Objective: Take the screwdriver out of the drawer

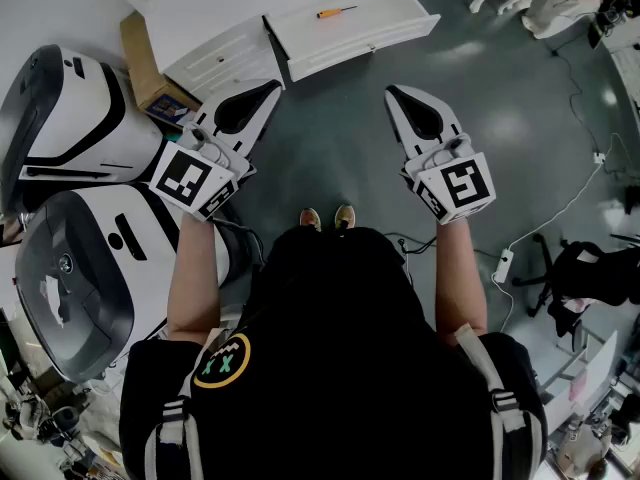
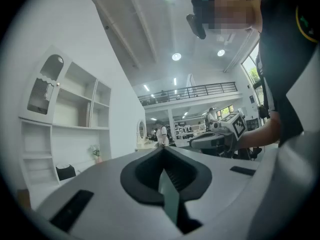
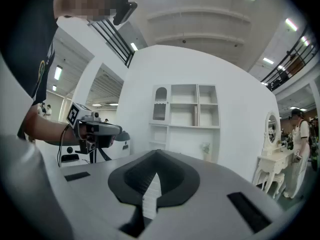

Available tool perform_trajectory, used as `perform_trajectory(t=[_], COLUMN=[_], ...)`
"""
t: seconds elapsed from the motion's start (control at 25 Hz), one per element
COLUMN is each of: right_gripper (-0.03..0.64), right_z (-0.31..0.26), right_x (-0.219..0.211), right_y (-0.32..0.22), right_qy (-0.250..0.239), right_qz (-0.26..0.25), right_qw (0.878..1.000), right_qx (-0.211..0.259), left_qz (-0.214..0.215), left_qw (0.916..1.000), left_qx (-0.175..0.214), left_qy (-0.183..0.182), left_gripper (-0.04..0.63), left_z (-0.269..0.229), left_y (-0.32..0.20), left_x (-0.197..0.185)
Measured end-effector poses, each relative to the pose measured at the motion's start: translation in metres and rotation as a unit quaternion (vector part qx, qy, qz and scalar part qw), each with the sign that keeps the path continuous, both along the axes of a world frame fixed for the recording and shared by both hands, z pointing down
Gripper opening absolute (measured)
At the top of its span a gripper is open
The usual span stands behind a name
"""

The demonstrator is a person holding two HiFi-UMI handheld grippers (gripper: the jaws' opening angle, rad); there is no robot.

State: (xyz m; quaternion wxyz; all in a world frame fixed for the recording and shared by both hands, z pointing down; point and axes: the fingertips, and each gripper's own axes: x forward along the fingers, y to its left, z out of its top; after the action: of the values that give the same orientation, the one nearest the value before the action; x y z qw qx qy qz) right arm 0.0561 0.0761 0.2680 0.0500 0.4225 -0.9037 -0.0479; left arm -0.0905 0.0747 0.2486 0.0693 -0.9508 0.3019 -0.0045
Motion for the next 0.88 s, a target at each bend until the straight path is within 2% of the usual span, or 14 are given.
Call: perform_trajectory(t=[0.88], right_gripper=[0.029], right_z=[-0.0033], right_x=[0.0001], right_y=[0.0024], right_qy=[-0.008], right_qz=[0.0], right_qw=[1.0], right_qx=[0.008], left_qz=[-0.005], left_qw=[1.0], left_qx=[0.003], left_qy=[0.0], left_gripper=[0.017], left_z=[-0.0012], left_y=[0.0053], left_x=[-0.0015])
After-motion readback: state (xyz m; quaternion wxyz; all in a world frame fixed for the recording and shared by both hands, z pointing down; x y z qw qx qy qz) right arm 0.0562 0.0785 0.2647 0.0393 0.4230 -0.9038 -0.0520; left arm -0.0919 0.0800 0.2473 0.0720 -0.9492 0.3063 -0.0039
